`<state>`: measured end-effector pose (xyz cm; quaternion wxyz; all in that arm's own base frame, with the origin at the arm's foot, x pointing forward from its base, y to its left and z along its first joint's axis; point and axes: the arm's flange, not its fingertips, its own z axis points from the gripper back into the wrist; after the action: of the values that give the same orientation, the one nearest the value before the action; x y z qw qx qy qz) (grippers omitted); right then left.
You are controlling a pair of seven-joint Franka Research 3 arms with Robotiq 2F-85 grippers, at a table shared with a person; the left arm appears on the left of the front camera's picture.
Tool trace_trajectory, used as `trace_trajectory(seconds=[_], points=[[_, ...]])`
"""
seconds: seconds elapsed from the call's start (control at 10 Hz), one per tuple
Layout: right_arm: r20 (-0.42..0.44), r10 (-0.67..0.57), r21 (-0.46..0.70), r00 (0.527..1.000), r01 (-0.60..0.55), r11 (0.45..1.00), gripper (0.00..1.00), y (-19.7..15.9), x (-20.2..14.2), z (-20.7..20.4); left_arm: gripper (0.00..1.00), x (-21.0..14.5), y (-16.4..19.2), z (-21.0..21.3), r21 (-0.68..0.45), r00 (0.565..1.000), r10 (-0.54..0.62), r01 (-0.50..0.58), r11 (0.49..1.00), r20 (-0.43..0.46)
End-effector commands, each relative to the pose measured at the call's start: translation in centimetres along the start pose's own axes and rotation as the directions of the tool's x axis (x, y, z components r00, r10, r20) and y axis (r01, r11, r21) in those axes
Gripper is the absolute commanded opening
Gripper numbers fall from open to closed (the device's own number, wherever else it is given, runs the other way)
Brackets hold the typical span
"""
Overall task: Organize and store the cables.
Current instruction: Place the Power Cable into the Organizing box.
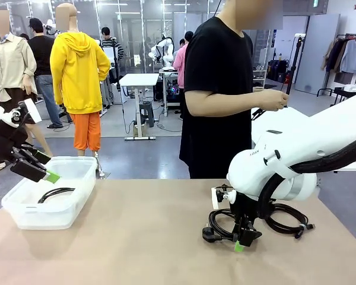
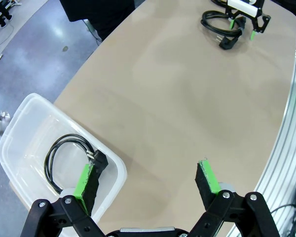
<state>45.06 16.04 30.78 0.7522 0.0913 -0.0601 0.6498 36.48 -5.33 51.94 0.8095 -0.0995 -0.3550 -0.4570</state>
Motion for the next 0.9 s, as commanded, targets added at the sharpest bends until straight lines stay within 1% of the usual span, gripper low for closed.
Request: trace_trajectory(seconds=[0.0,0.1,0.2,0.3,0.4,0.6,0.7,0.8], points=[[-0.025,-0.027,-0.017,0.999,0.026,1.0,0.0,-0.32,0.68,-0.03,1.0,0.12,-0.09,0.06,0.017,1.0,0.011,-0.011,1.0,-0.006],[-0.025,-0.03,-0.018,0.999,0.029,0.999,0.0,-0.34,0.74,0.0,1.0,0.12,-0.09,0.06,0.017,1.0,0.011,-0.011,1.0,-0.006],[-0.027,-0.032,-0.021,0.999,0.032,0.999,0.14,-0.38,0.78,0.1,1.0,0.12,-0.09,0.06,0.017,1.0,0.011,-0.011,1.0,-0.006],[-0.028,-0.034,-0.023,0.999,0.033,0.999,0.03,-0.36,0.84,0.19,1.0,0.12,-0.09,0.06,0.017,1.0,0.011,-0.011,1.0,-0.006],[-0.029,-0.036,-0.022,0.999,0.035,0.999,0.0,-0.37,0.87,0.17,1.0,0.12,-0.09,0.06,0.017,1.0,0.011,-0.011,1.0,-0.006],[-0.028,-0.033,-0.013,0.999,0.032,0.999,0.0,-0.35,0.74,0.13,1.0,0.12,-0.09,0.06,0.017,1.0,0.011,-0.011,1.0,-0.006],[-0.001,-0.012,-0.006,1.0,0.012,1.0,0.0,-0.07,0.44,0.21,1.0,0.12,-0.09,0.06,0.017,1.0,0.011,-0.011,1.0,-0.006],[-0.001,-0.012,-0.006,1.0,0.012,1.0,0.0,-0.07,0.44,0.21,1.0,0.12,-0.09,0.06,0.017,1.0,0.011,-0.011,1.0,-0.006]])
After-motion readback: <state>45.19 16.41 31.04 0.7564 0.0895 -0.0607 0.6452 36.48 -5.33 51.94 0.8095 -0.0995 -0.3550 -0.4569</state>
